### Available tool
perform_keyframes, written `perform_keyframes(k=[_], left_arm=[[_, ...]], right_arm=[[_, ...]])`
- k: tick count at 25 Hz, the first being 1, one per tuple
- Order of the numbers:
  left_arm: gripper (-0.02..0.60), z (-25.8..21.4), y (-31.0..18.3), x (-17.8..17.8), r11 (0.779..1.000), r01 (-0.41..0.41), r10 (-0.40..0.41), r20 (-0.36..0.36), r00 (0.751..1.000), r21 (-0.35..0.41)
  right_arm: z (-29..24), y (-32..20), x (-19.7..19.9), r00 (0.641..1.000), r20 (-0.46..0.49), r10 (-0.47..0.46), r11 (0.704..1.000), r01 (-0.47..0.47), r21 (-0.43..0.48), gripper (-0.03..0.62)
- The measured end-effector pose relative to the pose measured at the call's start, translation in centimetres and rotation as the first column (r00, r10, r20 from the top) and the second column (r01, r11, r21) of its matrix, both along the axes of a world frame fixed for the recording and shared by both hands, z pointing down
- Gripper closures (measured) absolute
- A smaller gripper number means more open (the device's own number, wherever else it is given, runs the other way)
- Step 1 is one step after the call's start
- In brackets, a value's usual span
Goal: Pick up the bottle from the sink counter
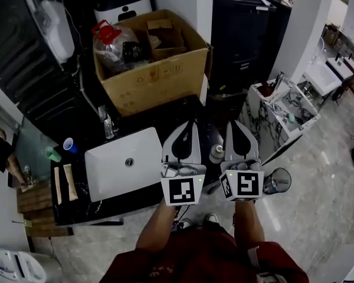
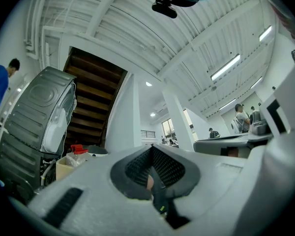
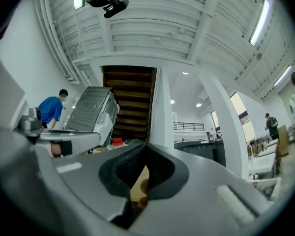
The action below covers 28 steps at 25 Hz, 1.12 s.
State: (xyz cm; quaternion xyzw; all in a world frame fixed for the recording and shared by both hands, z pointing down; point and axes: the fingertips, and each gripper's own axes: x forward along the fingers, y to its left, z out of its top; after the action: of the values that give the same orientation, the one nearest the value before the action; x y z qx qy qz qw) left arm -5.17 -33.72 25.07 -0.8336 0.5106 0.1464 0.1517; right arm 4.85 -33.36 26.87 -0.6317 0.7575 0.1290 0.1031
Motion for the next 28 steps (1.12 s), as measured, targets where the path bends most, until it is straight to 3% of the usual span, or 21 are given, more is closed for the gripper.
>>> perform_keyframes(k=[15,28], left_arm=[[0.581,0.7,-2.9,4.6,0.998,0.064,-0.064,0.013,0.998,-0.023],[0.581,1.2,-3.5,5.2,0.995,0.090,-0.089,0.013,0.996,-0.032]], right_arm=[[0.3,-3.2,4.3,0.998,0.006,-0.065,0.998,0.065,-0.009,0.591],[1.0,-4.2,5.0,0.995,0.008,-0.096,0.995,0.096,-0.024,0.591]])
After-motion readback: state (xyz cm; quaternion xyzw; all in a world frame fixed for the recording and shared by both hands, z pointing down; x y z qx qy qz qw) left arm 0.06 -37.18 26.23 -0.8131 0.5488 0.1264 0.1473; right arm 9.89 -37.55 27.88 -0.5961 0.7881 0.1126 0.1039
